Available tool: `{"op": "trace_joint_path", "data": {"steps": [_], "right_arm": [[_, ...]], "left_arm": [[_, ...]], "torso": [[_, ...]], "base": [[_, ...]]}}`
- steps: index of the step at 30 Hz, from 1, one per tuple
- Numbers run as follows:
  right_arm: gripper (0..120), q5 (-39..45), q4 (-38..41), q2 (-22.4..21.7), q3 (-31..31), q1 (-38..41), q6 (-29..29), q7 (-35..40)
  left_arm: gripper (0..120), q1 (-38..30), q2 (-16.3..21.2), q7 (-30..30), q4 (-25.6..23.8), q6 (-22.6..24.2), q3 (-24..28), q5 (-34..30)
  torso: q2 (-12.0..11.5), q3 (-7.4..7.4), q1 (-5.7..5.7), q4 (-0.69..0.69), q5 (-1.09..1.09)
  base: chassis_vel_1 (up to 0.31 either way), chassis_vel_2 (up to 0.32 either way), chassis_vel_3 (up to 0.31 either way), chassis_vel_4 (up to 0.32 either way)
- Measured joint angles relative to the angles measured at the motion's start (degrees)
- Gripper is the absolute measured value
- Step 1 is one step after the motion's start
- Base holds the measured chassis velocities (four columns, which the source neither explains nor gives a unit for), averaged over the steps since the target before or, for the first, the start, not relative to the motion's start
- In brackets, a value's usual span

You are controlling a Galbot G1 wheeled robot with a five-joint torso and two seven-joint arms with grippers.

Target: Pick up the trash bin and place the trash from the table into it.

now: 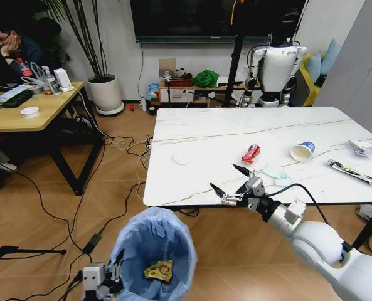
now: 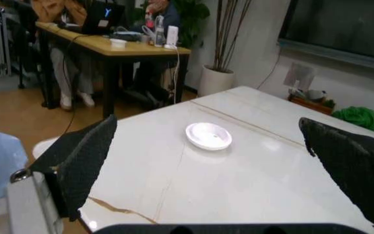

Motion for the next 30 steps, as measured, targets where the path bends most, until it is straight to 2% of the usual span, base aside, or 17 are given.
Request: {"op": "trace_joint_path", "data": {"steps": [8, 19, 21, 30], "right_arm": [[100, 1.2, -5.1, 1.0, -8.5, 10.9, -4.7, -2.7], [100, 1.2, -10.2, 3.2, -14.2, 22.0, -8.3, -5.3], [100, 1.2, -13.0, 5.5, -17.6, 26.2, -8.9, -6.2], [100, 1.2, -23.8, 12.1, -26.3, 34.8, -9.1, -8.3]], "left_arm": [[0, 0.1, -0.7, 0.0, -0.2, 0.1, 0.2, 0.8], [0, 0.6, 0.7, 0.0, -0.3, 0.4, 1.1, 1.0], [0, 1.1, 0.4, 0.0, -0.6, 0.3, 1.3, 1.3], [0, 1.7, -0.1, 0.1, -1.5, 0.1, 0.4, 1.5]], "torso": [[0.0, 0.0, 0.0, 0.02, 0.0], [0.0, 0.0, 0.0, 0.0, -0.02], [0.0, 0.0, 0.0, 0.01, -0.01], [0.0, 0.0, 0.01, 0.0, -0.01]], "base": [[0.0, 0.0, 0.0, 0.0], [0.0, 0.0, 0.0, 0.0], [0.0, 0.0, 0.0, 0.0], [0.0, 0.0, 0.0, 0.0]]}}
